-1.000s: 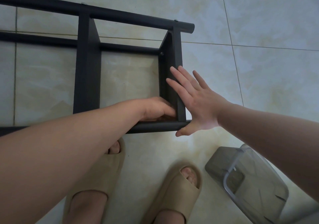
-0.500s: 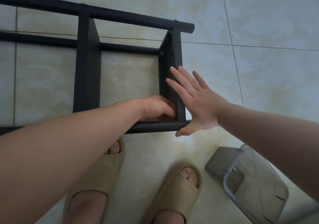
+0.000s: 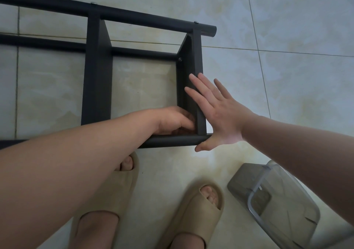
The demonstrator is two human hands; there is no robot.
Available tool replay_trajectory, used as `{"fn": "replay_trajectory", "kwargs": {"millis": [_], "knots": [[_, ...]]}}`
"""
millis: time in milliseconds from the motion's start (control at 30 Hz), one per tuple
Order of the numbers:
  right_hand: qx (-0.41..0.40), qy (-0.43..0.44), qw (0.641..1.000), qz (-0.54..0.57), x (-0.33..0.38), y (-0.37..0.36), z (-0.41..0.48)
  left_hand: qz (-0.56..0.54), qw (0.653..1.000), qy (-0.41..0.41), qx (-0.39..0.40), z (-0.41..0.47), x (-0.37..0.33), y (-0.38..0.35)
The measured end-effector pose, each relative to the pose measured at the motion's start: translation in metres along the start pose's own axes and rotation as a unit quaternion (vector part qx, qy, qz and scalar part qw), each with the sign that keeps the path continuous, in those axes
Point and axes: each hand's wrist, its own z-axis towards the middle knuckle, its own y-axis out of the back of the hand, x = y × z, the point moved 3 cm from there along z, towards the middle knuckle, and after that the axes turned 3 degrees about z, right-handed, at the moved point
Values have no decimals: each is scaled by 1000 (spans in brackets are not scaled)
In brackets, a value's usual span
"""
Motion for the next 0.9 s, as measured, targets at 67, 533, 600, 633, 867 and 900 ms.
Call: {"fn": "replay_trajectory", "kwargs": {"millis": [67,533,600,633,867,900], "knots": [[2,-1,1000,2,0,0,0,-20,1000,4,14,3,3,1],[2,-3,1000,4,0,1,0,-29,999,1,20,8,7,2],[1,-3,1000,4,0,1,-1,-53,998,3,44,10,7,1],[0,-3,1000,4,0,1,0,-57,997,4,51,7,6,0],[0,-1,1000,2,0,0,0,8,1000,3,2,6,5,0],[0,-1,1000,3,0,0,0,9,1000,0,4,5,5,0]]}}
